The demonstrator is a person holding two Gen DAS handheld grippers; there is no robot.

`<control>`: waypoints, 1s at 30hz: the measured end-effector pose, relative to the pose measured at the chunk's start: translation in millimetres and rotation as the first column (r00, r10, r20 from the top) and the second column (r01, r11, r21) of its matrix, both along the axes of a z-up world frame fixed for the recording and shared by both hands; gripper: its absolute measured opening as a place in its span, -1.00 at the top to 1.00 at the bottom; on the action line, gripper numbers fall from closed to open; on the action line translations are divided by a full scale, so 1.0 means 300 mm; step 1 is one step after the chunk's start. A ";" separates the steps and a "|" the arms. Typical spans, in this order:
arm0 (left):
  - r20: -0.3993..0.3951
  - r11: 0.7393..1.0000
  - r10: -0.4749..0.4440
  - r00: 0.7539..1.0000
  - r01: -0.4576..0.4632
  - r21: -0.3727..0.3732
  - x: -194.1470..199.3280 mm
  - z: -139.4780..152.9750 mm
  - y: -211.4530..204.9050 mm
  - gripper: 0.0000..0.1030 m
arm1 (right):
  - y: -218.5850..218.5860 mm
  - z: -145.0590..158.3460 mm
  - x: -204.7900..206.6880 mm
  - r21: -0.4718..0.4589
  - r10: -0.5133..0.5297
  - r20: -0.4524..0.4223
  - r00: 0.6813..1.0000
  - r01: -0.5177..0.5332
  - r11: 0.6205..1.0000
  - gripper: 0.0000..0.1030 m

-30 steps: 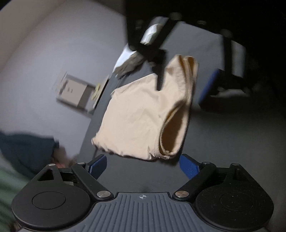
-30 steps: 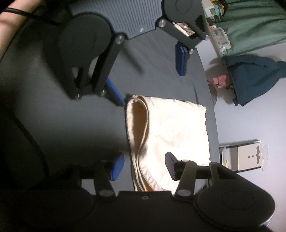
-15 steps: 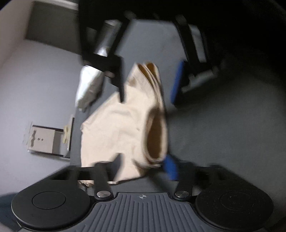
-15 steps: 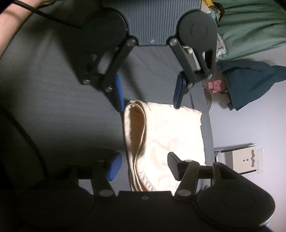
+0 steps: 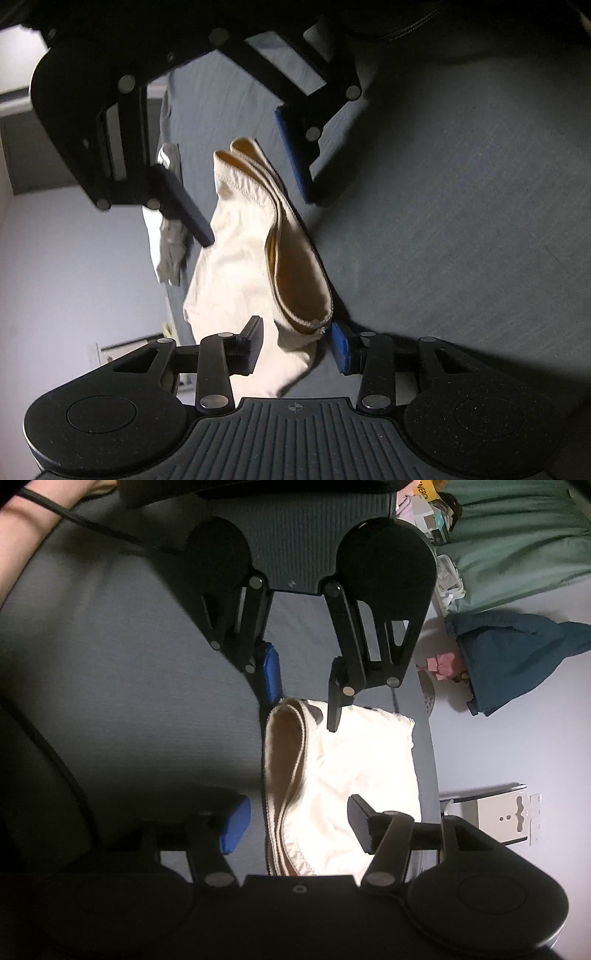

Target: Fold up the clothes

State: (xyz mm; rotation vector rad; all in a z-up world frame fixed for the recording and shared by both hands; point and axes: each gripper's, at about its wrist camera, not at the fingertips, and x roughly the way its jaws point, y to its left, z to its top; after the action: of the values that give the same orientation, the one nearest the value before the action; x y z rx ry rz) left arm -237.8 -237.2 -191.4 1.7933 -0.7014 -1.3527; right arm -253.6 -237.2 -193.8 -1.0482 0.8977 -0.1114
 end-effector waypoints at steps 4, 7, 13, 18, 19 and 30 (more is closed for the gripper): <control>-0.039 1.000 -0.002 0.999 0.002 -0.011 -0.022 -0.001 -0.016 0.48 | -0.010 0.010 -0.013 0.000 0.005 0.005 1.000 -0.005 1.000 -0.11; -0.117 0.998 0.047 0.992 -0.051 -0.037 -0.033 0.018 -0.032 0.67 | -0.017 0.011 -0.004 0.000 0.002 0.010 1.000 -0.002 1.000 -0.12; -0.328 0.976 0.183 0.927 -0.211 -0.054 -0.033 0.076 -0.072 0.76 | -0.027 0.000 0.026 -0.007 0.011 0.005 1.000 -0.011 1.000 -0.13; -0.470 0.952 0.242 0.849 -0.302 -0.056 -0.013 0.131 -0.132 0.76 | -0.040 -0.015 0.091 -0.031 0.019 0.041 0.999 -0.018 0.999 -0.25; -0.494 0.947 0.250 0.833 -0.317 -0.054 -0.004 0.142 -0.145 0.76 | -0.041 -0.018 0.108 -0.031 0.020 0.050 0.999 -0.018 0.999 -0.25; -0.606 0.904 0.295 0.739 -0.421 -0.074 0.172 0.228 -0.111 0.76 | -0.148 -0.067 0.247 -0.157 -0.116 0.062 0.991 0.124 0.980 -0.14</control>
State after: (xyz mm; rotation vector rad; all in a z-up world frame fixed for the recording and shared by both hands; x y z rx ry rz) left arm -186.2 -270.5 -123.0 1.1595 -0.1309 -1.3917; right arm -179.5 -281.6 -214.0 -1.1349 0.9152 -0.3154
